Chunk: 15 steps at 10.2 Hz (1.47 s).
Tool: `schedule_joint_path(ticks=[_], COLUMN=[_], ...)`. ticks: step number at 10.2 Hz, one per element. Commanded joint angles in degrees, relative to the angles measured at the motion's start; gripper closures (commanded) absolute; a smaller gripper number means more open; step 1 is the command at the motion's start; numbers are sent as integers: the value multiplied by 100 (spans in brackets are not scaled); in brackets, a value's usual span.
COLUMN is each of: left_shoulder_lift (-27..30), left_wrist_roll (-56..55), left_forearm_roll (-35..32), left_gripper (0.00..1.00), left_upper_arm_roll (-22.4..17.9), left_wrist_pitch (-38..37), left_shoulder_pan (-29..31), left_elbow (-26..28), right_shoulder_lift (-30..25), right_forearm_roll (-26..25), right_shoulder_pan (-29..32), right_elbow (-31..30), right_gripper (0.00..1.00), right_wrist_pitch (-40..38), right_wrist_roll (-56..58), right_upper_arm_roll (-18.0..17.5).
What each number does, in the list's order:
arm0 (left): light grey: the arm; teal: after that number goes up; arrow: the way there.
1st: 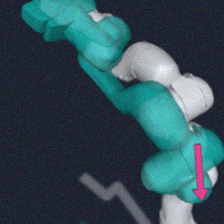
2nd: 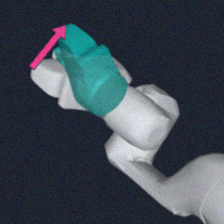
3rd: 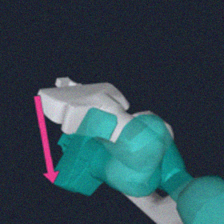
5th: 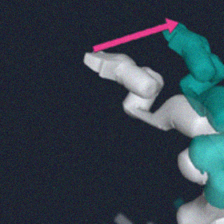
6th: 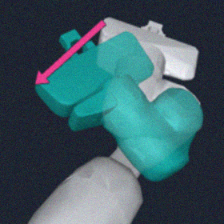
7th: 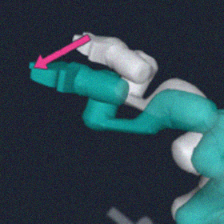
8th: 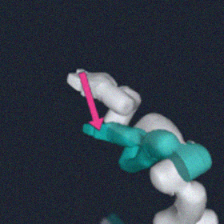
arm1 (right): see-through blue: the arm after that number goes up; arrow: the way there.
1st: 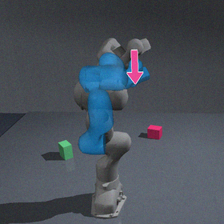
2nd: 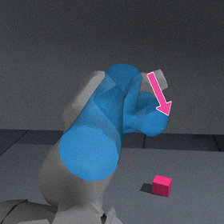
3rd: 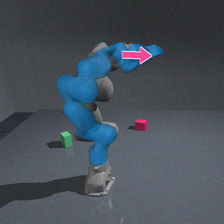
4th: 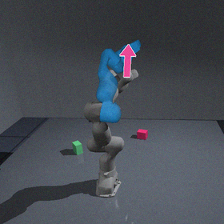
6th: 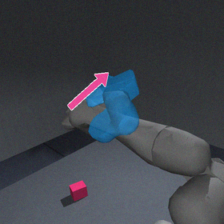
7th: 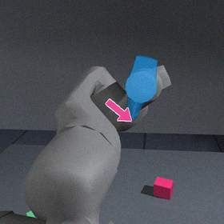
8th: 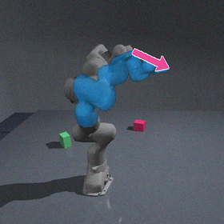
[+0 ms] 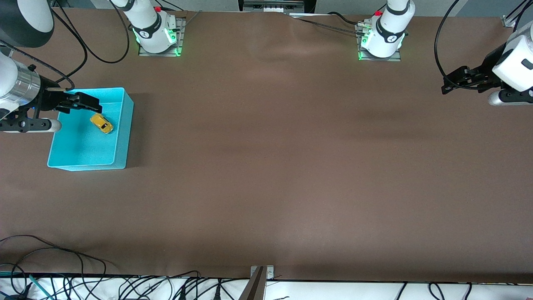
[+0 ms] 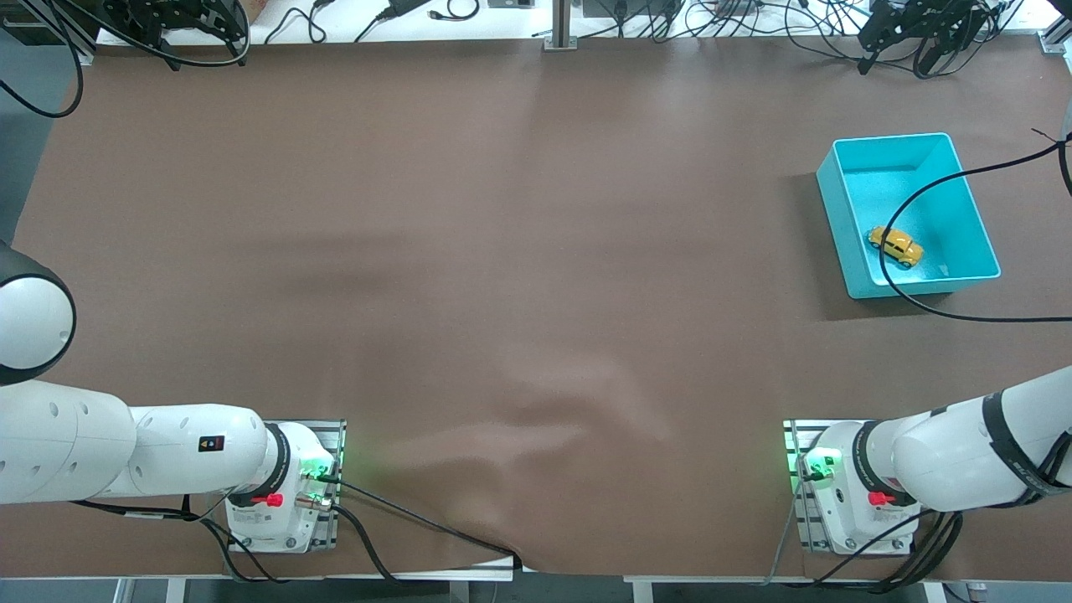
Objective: Wind up and store yellow beetle car
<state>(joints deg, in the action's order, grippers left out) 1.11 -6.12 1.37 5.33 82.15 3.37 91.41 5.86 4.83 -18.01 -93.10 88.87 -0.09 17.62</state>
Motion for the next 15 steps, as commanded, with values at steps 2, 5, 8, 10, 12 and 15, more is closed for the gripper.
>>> schedule_joint_path(ticks=[2, 5, 8, 10, 12, 15], left_shoulder_lift=[91, 99, 99, 91, 99, 91], left_wrist_roll=[-21, -21, -21, -21, -12, -12], left_forearm_roll=[109, 101, 101, 92, 83, 83], left_gripper=[0, 0, 0, 0, 0, 0], left_upper_arm_roll=[12, 12, 12, 21, 21, 29], left_wrist_pitch=[56, 56, 56, 64, 47, 47], left_shoulder_pan=[50, 50, 50, 50, 42, 41], left_elbow=[88, 88, 88, 79, 53, 44], right_shoulder_lift=[-129, -295, -436, -410, -418, -419], right_forearm_roll=[-210, -466, -466, -475, -431, -440], right_shoulder_pan=[549, 1335, 1327, 1335, 1335, 1335], right_elbow=[29, -111, -262, -200, -191, -86], right_gripper=[0, 0, 0, 0, 0, 0], right_wrist_pitch=[-151, -90, 148, 166, 131, 104], right_wrist_roll=[-88, -52, -17, -26, -122, -158], right_upper_arm_roll=[-510, -1349, -1332, -1331, -1331, -1296])
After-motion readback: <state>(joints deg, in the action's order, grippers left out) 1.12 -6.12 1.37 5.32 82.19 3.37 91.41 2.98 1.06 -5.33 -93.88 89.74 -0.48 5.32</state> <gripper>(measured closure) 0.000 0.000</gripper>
